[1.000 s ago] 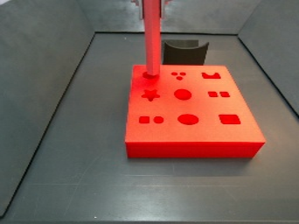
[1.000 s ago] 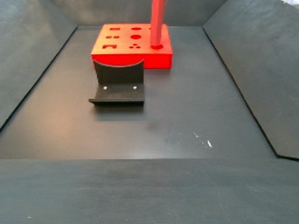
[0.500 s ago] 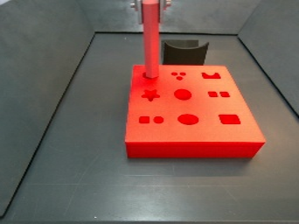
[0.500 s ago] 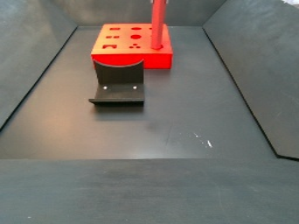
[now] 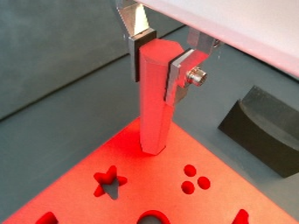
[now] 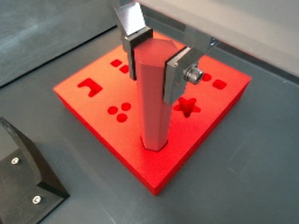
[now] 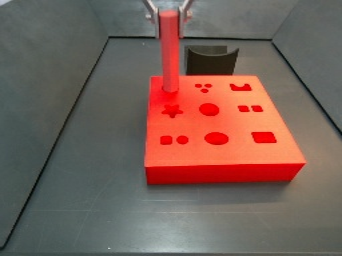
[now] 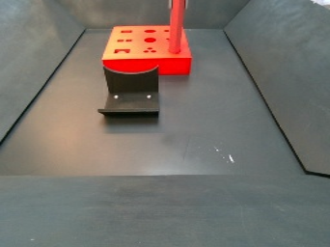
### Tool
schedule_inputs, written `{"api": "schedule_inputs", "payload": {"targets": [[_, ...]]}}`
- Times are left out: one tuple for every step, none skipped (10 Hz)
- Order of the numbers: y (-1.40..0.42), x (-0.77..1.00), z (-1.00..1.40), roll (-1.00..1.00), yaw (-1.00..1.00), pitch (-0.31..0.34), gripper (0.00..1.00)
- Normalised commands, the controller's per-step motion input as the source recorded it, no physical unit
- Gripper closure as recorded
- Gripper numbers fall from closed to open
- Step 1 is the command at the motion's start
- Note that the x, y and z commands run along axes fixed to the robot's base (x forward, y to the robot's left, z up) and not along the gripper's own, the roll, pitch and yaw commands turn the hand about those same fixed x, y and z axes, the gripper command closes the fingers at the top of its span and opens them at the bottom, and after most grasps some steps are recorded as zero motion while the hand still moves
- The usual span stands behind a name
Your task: Insert the hexagon object.
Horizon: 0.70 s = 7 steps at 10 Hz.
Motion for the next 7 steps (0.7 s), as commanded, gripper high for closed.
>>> {"api": "schedule_inputs", "payload": {"targets": [[0.19,0.56,-0.69,0.18,0.00,0.000,1.00],[0.27,0.49,-0.77,0.23,0.00,0.000,1.00],[0.18,0.31,-0.65,0.31,0.00,0.023,1.00],[0.00,0.00,-0.31,0.14,-0.03,0.000,1.00],[0.00,0.00,0.00,0.03,0.00,0.000,1.00],[0.00,0.00,0.00,0.00,0.00,0.009,1.00],[0.00,0.00,0.00,0.00,0.00,0.000,1.00]]}}
